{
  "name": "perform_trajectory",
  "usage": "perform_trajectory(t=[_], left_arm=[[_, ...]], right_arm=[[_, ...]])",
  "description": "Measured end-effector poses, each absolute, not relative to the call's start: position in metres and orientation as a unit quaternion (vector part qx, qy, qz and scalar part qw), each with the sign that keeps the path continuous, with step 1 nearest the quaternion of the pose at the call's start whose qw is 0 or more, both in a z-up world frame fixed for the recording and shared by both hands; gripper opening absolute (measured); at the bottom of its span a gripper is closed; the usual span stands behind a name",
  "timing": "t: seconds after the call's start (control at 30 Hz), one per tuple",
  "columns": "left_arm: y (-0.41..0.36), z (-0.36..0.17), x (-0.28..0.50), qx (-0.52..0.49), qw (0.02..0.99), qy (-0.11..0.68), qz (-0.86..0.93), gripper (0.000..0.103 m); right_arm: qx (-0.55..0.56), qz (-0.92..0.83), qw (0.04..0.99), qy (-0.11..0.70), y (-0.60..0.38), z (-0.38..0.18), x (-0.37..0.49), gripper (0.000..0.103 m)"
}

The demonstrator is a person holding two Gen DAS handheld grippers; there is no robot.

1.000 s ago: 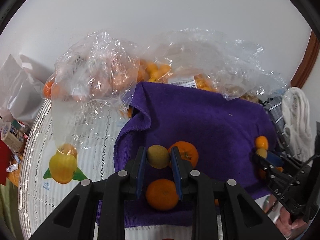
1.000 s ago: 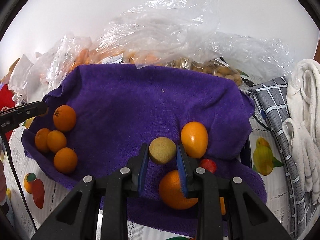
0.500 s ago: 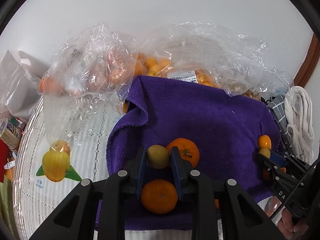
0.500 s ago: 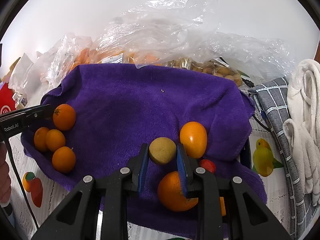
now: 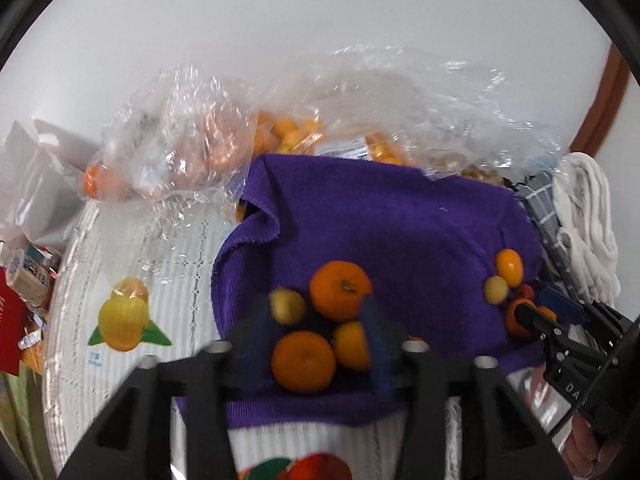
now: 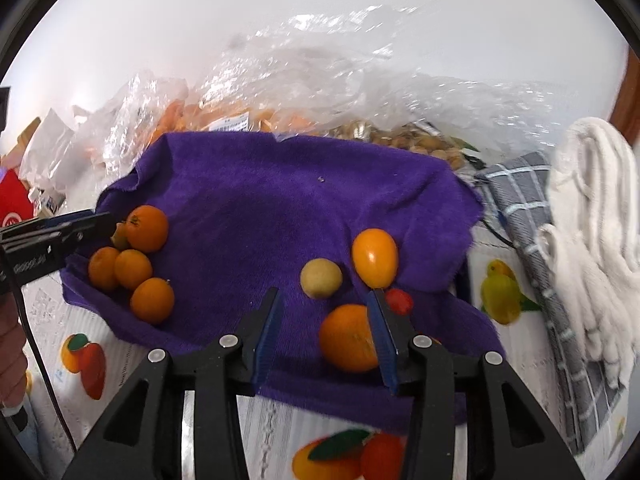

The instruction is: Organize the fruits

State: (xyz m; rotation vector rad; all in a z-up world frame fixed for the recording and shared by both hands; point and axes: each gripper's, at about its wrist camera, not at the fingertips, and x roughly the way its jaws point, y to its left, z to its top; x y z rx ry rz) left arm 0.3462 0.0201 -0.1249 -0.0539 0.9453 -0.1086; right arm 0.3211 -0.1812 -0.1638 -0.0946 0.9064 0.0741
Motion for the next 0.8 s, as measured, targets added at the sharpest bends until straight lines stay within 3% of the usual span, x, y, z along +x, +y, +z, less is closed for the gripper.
perform_trajectory(t=[0.13,0.43,0.6,0.8], left_arm=[[0.012,-0.105,0.317,0.0,0.896,0.44,-0.049,0.058],[-0.001,-0.046,0.226,0.014,0.913,0.403,-0.055,0.08],[-0.007,-0.02,0.175,0.008,0.925,0.376,-0.058,0.088],[-0.014,0.004,0.122,0.003,0.941,0.334,-0.052,0.096]], right_arm=[[-0.041,0.02,0.9,0.434,-0.186,-0.145,0.301,0.043],[-0.023,-0.026,0.909,0.416,-0.208,-0.093,0.217,0.044],[-0.014,-0.038,0.923,0.382,-0.22,-0.068,0.157,0.079],[-0.024,-0.065,0.933,0.354,-0.227,-0.052,0.105,0.091]])
